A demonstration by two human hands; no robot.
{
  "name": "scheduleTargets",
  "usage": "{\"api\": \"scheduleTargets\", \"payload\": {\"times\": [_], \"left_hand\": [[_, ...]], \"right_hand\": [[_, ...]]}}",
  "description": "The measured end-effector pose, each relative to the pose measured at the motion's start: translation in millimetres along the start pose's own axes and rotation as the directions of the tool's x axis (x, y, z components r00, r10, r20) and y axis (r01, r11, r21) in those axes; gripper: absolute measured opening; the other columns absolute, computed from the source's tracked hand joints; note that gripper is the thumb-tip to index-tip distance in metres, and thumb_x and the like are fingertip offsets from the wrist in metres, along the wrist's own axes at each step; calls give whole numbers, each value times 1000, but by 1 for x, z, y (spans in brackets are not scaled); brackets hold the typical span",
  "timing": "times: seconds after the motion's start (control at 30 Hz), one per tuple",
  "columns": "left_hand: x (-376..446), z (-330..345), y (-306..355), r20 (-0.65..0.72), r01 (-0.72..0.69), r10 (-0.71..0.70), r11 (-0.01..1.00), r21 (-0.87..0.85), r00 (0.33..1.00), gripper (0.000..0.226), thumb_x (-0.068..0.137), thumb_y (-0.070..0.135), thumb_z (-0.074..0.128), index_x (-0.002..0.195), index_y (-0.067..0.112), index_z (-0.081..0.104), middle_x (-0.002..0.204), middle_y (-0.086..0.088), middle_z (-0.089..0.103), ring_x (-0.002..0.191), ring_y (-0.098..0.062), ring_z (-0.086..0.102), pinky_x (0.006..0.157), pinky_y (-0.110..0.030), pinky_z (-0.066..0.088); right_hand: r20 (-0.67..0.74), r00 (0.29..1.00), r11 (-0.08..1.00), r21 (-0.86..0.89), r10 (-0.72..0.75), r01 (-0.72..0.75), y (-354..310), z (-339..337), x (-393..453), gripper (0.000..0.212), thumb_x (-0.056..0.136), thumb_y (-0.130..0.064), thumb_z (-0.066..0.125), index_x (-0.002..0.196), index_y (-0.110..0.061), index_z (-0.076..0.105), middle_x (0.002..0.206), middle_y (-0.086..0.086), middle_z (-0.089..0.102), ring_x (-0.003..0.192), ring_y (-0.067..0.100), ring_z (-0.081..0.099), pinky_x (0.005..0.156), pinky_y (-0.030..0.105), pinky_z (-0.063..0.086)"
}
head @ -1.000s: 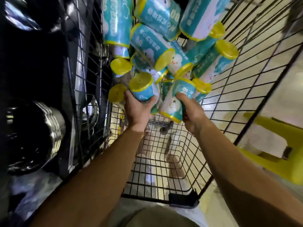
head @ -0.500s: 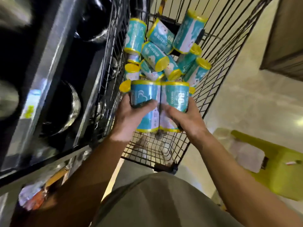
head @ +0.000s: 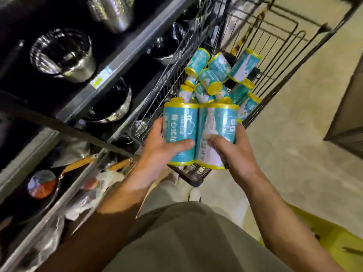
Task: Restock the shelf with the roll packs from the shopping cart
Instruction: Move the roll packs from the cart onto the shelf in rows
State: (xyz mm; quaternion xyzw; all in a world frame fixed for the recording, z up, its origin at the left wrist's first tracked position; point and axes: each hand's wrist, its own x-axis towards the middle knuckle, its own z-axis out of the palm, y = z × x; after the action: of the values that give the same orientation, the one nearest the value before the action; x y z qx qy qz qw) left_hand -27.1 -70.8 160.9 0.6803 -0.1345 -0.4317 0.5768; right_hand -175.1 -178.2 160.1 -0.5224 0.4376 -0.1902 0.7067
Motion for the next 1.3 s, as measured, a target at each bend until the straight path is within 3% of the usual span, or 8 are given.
{"api": "scheduleTargets", "payload": {"times": [0.17,0.27,0.37,0.5,0.73,1.03,1.2,1.3], "left_hand": [[-51,-29,-5,-19,4,-5,997,-72,1000,61,71,4,76,118,24,44,98,6,70,85,-5,70,67,-23,55],[-84,-54,-15,-113,-11,2,997,-79,994,70,69,9,81,128,22,48,108,4,74,99,-17,71,77,-30,59],[-119,-80,-25,-298,-35,12,997,-70,954,70,66,11,88,126,24,55,112,3,74,98,-14,72,77,-31,60],[-169,-117,-48,-550,-89,36,994,-70,835,58,72,3,83,111,36,56,101,13,75,91,-9,72,75,-30,59],[-299,-203,-113,-826,-198,-25,967,-163,563,61,76,1,80,127,26,55,107,10,73,92,-5,71,70,-26,60],[-475,-305,-192,-935,-300,-52,940,-165,349,49,78,-4,76,118,20,59,101,3,75,89,-14,72,69,-31,59],[-543,-342,-211,-972,-343,-43,931,-123,232,54,72,14,78,121,17,58,105,1,74,94,-17,72,76,-36,61],[-566,-363,-217,-982,-363,-53,924,-118,183,59,71,21,77,126,16,56,110,0,73,99,-19,72,81,-41,61]], "right_hand": [[196,979,987,-139,-47,76,-13,16,-19,46,71,-32,75,116,-33,61,107,-12,75,95,8,73,75,23,57],[321,947,976,-202,-14,83,-9,37,-26,57,69,-31,79,123,-28,59,114,-4,74,100,14,73,84,37,60],[399,917,970,-222,1,96,3,74,-38,60,68,-27,81,124,-18,59,110,2,75,98,21,74,83,43,60],[480,877,951,-285,34,119,24,128,-65,52,74,-20,86,119,-21,59,100,-5,75,90,17,74,74,35,61],[667,736,886,-403,112,231,77,240,-152,52,79,-18,84,119,-27,53,106,-6,72,92,12,72,82,46,60],[824,554,828,-391,120,402,150,360,-311,56,78,-15,83,123,-21,51,110,-8,70,93,4,70,77,33,58],[871,475,819,-359,123,447,167,408,-371,52,80,-13,81,122,-22,52,108,-9,70,89,0,69,67,19,54],[891,436,813,-346,127,469,172,436,-394,57,80,-13,81,127,-22,50,110,-11,69,91,-1,68,69,19,56]]}}
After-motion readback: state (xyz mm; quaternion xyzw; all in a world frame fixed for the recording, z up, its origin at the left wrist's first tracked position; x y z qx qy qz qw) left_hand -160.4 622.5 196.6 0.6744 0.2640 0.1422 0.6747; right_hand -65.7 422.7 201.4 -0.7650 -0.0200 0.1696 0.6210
